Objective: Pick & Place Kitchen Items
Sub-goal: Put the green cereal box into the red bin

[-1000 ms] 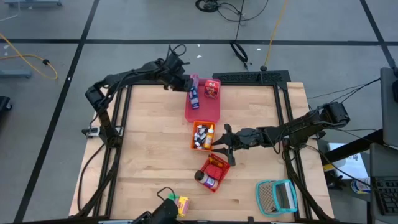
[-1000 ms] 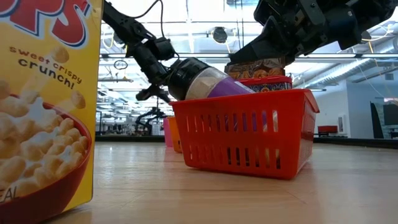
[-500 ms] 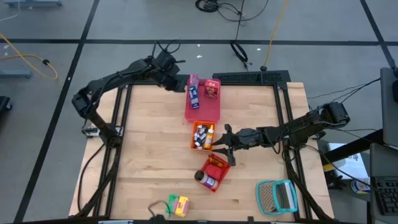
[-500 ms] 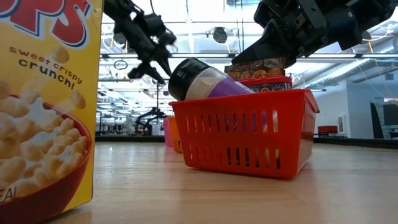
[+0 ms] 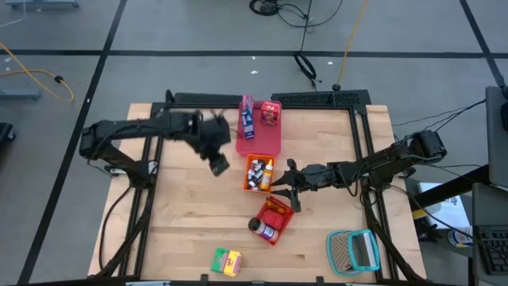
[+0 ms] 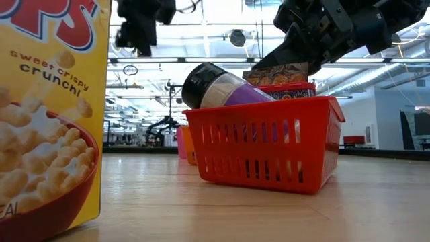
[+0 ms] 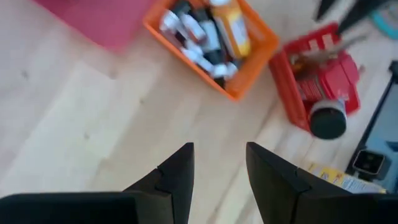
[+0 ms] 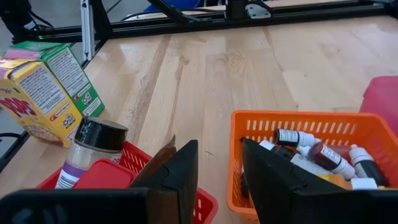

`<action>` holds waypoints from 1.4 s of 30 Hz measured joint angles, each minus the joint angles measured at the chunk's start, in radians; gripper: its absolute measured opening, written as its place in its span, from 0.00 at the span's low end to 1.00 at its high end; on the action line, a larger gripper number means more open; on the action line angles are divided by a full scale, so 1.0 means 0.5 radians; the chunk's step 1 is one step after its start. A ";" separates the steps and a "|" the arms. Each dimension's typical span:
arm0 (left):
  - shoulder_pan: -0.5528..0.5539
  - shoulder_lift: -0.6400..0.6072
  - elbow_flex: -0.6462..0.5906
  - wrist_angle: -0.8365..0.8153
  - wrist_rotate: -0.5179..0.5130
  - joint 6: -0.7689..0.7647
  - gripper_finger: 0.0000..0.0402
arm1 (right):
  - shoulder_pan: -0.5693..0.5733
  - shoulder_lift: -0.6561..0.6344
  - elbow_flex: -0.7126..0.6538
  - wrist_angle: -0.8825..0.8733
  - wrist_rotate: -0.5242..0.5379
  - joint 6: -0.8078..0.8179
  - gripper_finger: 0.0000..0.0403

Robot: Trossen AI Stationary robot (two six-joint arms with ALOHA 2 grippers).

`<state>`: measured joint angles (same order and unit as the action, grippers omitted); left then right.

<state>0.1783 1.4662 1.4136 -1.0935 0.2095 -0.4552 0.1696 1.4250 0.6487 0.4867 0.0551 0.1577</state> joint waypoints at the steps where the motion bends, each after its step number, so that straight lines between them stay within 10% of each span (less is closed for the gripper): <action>1: -0.090 -0.002 0.001 -0.005 -0.054 -0.073 0.36 | 0.000 0.000 0.000 -0.005 -0.001 0.019 0.29; 21: -1.671 0.005 -0.177 0.357 -0.926 -0.552 0.36 | 0.001 0.000 0.000 -0.042 -0.006 0.043 0.29; 28: -1.831 0.004 -0.463 1.055 -0.945 -0.592 0.36 | 0.001 0.000 0.000 -0.042 -0.006 0.043 0.29; 42: -1.830 0.004 -0.824 1.293 -0.837 -1.107 0.36 | 0.001 0.000 0.000 -0.041 -0.006 0.043 0.29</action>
<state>-0.7368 1.4681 1.0017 -0.4471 -0.2091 -1.0088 0.1699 1.4250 0.6487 0.4660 0.0521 0.1795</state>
